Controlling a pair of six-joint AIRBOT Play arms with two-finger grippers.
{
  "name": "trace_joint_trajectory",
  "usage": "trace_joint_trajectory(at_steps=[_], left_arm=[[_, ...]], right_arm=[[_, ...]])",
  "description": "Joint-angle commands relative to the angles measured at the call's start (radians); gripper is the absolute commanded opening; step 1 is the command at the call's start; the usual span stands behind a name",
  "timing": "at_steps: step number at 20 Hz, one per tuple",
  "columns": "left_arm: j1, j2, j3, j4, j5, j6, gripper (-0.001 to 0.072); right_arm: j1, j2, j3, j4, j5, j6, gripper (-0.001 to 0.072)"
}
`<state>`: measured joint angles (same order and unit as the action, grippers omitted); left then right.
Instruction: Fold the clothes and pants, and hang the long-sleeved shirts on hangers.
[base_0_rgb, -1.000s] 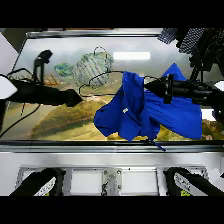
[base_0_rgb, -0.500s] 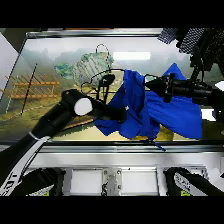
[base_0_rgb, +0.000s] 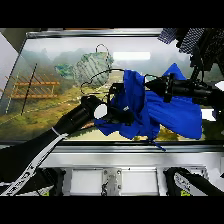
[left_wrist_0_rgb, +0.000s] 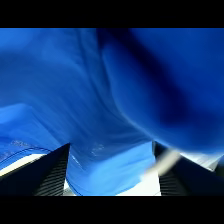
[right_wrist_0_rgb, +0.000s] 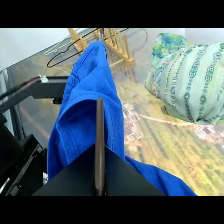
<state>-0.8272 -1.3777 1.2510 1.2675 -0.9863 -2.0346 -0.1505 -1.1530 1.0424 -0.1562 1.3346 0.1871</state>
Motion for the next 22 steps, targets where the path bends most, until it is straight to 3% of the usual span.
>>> trace_joint_trajectory(at_steps=[1,2,3,4,7,12,16,20,21,22], left_arm=[[-0.002,-0.029,0.0,0.0,-0.003,-0.005,0.0548],[-0.002,-0.032,0.0,0.006,-0.008,-0.004,0.0398],[-0.002,-0.029,0.0,0.035,-0.02,-0.002,0.0066],[-0.001,-0.023,0.0,0.063,-0.04,0.004,0.001],[0.046,0.041,0.0,0.146,-0.156,0.069,0.001],[0.207,0.169,0.0,0.164,-0.32,0.286,0.001],[0.314,0.227,-0.001,0.163,-0.354,0.36,0.0009],[0.369,0.233,0.0,0.137,-0.351,0.362,0.0011],[0.37,0.227,0.0,0.134,-0.35,0.361,0.0206],[0.37,0.224,0.0,0.14,-0.348,0.35,0.0489]], right_arm=[[0.0,0.001,0.0,0.0,0.001,0.0,0.0004],[0.0,0.001,0.0,0.0,0.001,0.0,0.0004],[0.0,0.001,0.0,0.0,0.003,0.0,0.0004],[0.0,0.004,0.0,0.0,0.008,0.0,0.0004],[0.0,0.028,-0.011,0.001,0.013,0.001,0.0004],[0.005,0.15,-0.166,0.032,-0.008,0.026,0.0004],[0.011,0.233,-0.246,0.099,-0.032,0.026,0.0004],[0.081,0.248,-0.246,0.099,-0.14,0.026,0.0003],[0.096,0.247,-0.246,0.1,-0.163,0.026,0.0004],[0.103,0.247,-0.246,0.1,-0.178,0.026,0.0003]])
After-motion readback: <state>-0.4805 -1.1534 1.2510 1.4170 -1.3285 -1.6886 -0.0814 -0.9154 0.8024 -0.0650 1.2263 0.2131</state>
